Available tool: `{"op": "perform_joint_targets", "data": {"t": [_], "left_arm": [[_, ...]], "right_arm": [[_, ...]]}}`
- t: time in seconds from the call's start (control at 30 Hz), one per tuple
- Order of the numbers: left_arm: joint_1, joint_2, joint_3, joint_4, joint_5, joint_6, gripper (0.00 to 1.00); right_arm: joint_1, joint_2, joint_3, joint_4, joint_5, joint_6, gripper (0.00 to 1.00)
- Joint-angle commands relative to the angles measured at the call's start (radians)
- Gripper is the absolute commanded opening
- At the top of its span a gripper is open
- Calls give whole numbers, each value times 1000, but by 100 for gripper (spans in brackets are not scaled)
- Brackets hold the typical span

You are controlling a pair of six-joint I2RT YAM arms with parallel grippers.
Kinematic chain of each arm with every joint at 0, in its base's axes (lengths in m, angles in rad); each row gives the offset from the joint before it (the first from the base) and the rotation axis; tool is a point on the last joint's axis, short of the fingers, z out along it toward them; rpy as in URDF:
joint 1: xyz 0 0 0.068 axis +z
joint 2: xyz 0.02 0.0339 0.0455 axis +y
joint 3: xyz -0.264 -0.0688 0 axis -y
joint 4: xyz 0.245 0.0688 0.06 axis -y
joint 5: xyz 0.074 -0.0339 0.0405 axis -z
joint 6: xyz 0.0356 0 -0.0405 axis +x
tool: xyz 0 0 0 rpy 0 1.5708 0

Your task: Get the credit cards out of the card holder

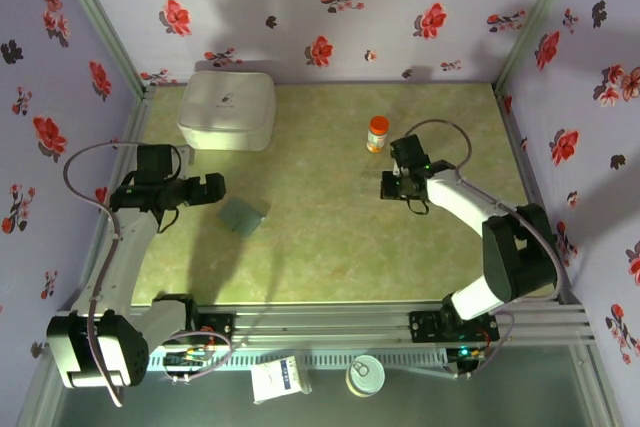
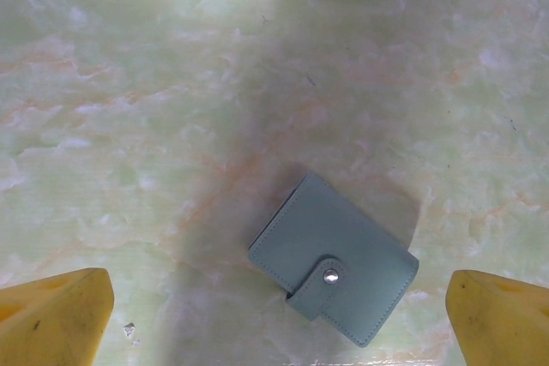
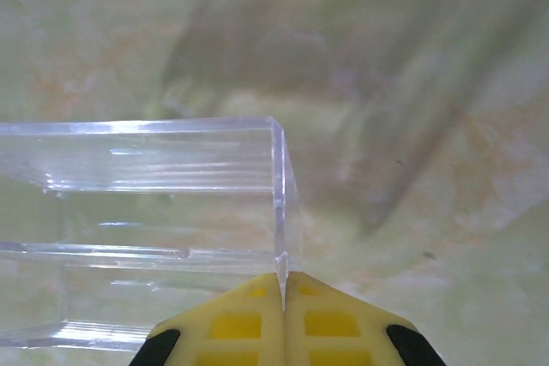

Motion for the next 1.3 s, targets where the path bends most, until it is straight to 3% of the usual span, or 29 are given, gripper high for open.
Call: {"op": "perform_joint_targets", "data": {"t": [0.0, 0.3, 0.6, 1.27], "left_arm": [[12, 6, -3, -10, 19, 14, 100], [17, 12, -5, -7, 22, 10, 100], [19, 20, -4, -10, 23, 10, 100], [18, 21, -7, -6, 29, 5, 100]], "right_arm": [[65, 50, 93, -6, 64, 87, 4], [203, 304, 368, -44, 145, 169, 3], [229, 468, 538, -79, 178, 206, 2], [231, 499, 607, -124, 201, 203, 10]]}}
